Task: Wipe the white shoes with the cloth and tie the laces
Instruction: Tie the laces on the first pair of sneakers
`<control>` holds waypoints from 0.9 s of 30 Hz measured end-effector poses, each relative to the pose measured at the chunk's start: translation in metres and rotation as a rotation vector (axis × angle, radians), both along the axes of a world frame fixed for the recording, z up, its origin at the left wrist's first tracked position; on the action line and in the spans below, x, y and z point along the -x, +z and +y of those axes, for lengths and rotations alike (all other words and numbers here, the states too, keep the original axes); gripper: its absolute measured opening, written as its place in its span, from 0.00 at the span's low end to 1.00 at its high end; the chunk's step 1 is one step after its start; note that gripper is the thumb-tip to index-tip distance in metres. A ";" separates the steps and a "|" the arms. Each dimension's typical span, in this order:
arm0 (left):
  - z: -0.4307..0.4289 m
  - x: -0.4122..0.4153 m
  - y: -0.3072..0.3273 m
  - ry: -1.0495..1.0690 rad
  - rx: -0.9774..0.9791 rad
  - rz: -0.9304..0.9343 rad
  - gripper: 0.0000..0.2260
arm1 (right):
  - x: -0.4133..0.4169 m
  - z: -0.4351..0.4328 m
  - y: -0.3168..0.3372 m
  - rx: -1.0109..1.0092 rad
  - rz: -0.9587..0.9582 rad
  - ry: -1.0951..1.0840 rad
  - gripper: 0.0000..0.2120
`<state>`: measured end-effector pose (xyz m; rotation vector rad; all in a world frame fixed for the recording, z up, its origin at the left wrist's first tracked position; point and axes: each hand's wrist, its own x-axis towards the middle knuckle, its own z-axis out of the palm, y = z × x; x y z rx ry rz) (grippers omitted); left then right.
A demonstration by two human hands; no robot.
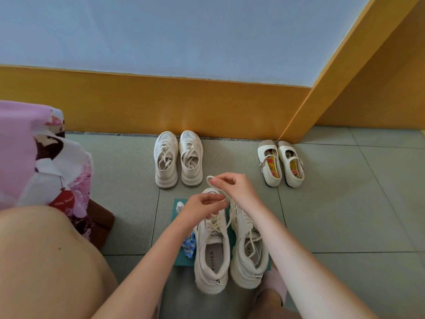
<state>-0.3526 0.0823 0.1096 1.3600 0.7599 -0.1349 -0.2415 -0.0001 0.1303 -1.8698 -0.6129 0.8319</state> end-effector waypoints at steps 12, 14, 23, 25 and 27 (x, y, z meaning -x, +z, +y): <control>-0.009 -0.007 -0.004 0.090 -0.093 -0.061 0.03 | 0.000 0.012 0.017 -0.154 0.082 -0.087 0.08; -0.007 -0.005 -0.006 0.081 -0.091 -0.071 0.02 | -0.002 0.012 0.017 -0.196 0.105 -0.126 0.08; -0.002 -0.003 -0.013 0.098 0.060 -0.089 0.06 | -0.016 0.003 0.017 0.281 -0.093 0.194 0.19; 0.000 -0.002 -0.015 0.115 0.069 -0.084 0.07 | -0.014 -0.009 0.011 0.389 -0.080 0.290 0.20; 0.002 -0.001 -0.016 0.119 0.045 -0.076 0.07 | -0.014 -0.022 0.005 0.428 -0.079 0.331 0.16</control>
